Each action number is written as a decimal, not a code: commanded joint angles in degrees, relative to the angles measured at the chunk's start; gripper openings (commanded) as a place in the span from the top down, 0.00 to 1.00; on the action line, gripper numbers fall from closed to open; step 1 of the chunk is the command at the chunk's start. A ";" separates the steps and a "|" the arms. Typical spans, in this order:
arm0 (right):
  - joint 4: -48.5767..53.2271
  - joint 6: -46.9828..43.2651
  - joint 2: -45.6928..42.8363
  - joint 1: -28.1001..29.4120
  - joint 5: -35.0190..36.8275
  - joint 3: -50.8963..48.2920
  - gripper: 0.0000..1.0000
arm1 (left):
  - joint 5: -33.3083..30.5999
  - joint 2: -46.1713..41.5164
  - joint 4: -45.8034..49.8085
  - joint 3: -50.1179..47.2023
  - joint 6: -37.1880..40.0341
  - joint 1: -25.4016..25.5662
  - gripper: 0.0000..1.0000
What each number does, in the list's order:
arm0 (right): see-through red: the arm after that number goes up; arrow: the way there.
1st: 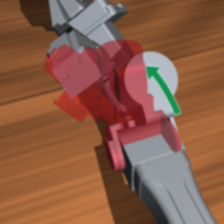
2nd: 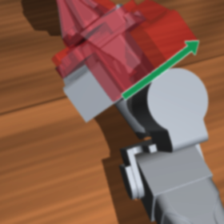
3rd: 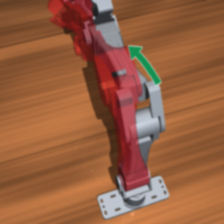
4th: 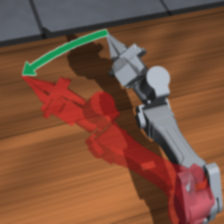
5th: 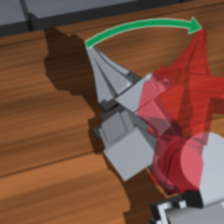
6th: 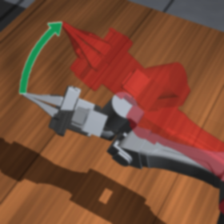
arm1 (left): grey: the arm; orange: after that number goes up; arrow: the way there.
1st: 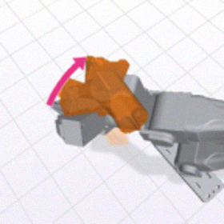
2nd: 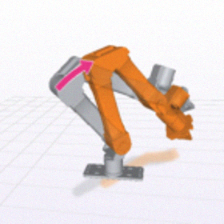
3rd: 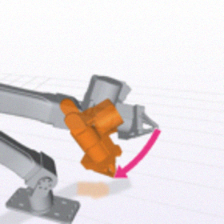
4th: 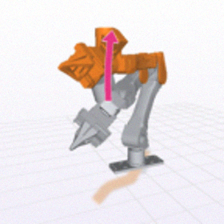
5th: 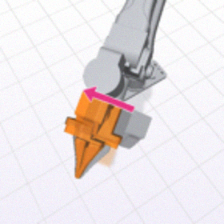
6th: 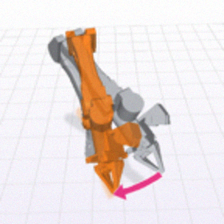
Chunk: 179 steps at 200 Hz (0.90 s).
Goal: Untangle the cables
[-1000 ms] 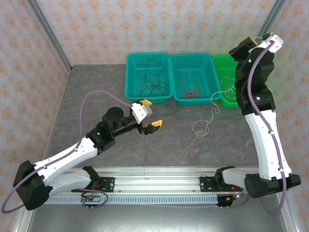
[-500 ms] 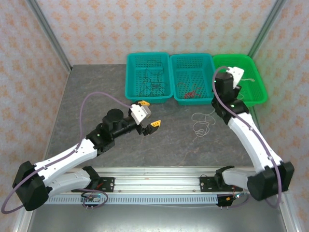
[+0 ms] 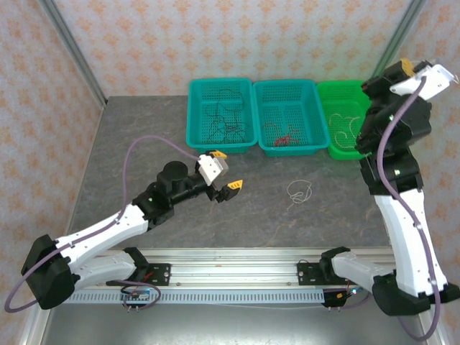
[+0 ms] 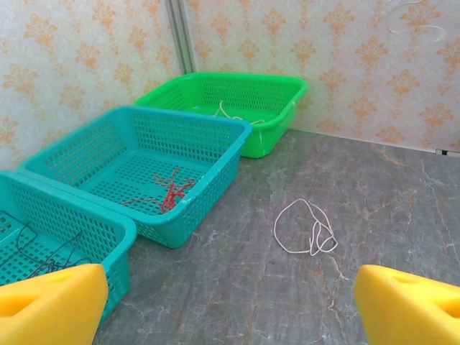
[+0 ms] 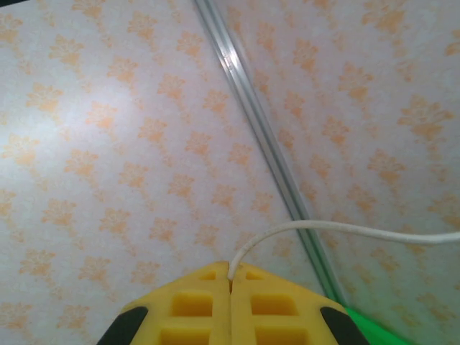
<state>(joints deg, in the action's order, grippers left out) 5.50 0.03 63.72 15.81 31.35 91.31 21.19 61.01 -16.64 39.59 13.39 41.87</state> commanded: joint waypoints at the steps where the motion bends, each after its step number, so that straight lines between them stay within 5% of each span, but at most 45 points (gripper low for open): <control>1: -3.35 0.61 5.75 -0.45 -1.61 2.15 1.00 | 1.44 -1.88 0.06 2.40 -0.29 1.45 0.10; 60: 3.76 7.41 23.36 -9.48 -1.10 21.72 1.00 | -5.48 -4.82 3.80 2.06 1.23 1.77 0.10; 102: 5.64 2.13 34.37 -11.56 3.85 36.03 1.00 | -10.29 -8.02 5.66 -0.26 0.98 1.81 0.04; 130: 21.42 8.22 44.36 -14.19 5.53 53.90 1.00 | -11.65 -8.33 6.45 -0.66 0.69 1.80 0.00; 179: 40.97 21.52 51.75 -14.59 10.66 56.70 0.95 | -11.62 -8.26 6.74 -0.38 -0.47 1.79 0.00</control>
<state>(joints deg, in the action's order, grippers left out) 29.54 13.32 110.39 0.95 37.15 145.21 11.05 53.28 -10.76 39.68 13.54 43.51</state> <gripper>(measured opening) 0.040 0.999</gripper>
